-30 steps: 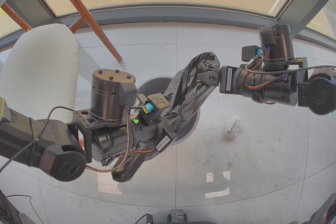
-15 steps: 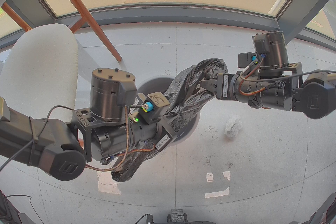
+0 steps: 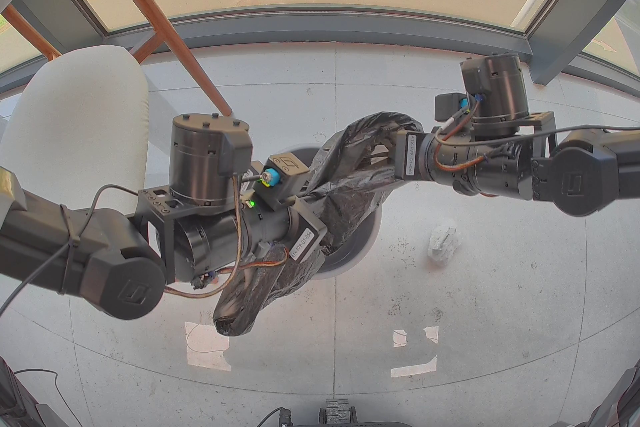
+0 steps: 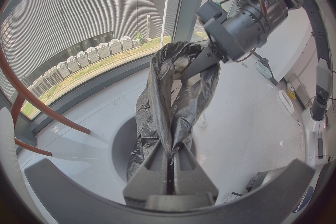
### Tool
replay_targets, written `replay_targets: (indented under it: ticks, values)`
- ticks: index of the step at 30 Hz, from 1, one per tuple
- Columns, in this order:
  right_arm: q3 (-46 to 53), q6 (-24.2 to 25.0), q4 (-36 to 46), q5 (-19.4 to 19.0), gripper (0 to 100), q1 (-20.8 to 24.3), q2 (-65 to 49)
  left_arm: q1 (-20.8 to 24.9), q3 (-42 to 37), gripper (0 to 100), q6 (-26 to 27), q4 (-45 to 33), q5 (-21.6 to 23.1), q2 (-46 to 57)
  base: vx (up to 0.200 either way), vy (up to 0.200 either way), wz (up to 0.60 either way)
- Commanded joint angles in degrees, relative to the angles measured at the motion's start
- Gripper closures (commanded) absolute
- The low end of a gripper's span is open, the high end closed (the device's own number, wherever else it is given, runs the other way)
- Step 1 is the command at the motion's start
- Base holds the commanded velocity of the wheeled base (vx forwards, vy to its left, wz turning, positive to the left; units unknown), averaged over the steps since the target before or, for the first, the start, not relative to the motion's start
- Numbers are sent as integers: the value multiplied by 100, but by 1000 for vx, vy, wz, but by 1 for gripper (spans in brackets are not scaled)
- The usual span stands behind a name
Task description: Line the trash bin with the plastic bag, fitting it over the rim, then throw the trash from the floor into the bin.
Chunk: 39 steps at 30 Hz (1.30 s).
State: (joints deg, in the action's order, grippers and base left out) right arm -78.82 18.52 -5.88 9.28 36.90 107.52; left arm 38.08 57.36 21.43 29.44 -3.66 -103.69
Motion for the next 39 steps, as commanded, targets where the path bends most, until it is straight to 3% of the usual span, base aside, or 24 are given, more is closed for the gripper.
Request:
replay_targets:
  ticks: [1, 15, 24, 27, 33, 34, 39]
  values:
    - [-942, 12, 69, -5, 100, 89, 515, -354, 364, 100, 1, -105, 49, -72, 0, 0, 0]
    - [-792, 486, 78, 13, 100, 819, 849, -389, -533, 100, -25, -202, 41, 561, 0, 0, 0]
    - [-880, 433, 16, -58, 100, 529, 973, -372, -339, 100, -34, -140, -3, 165, 0, 0, 0]
    - [-951, 425, -28, -365, 100, 432, 981, -372, -243, 100, -25, 9, -12, -46, 0, 0, 0]
    - [-748, 416, -45, -400, 100, 247, 990, -363, -93, 100, -16, 71, -3, -292, 0, 0, 0]
    - [-748, 416, -45, -409, 100, 239, 990, -363, -93, 0, -16, 71, -3, -301, 0, 0, 0]
    - [-731, 425, -45, -409, 100, 98, 946, -389, -67, 0, -43, 53, 23, -362, 0, 0, 0]
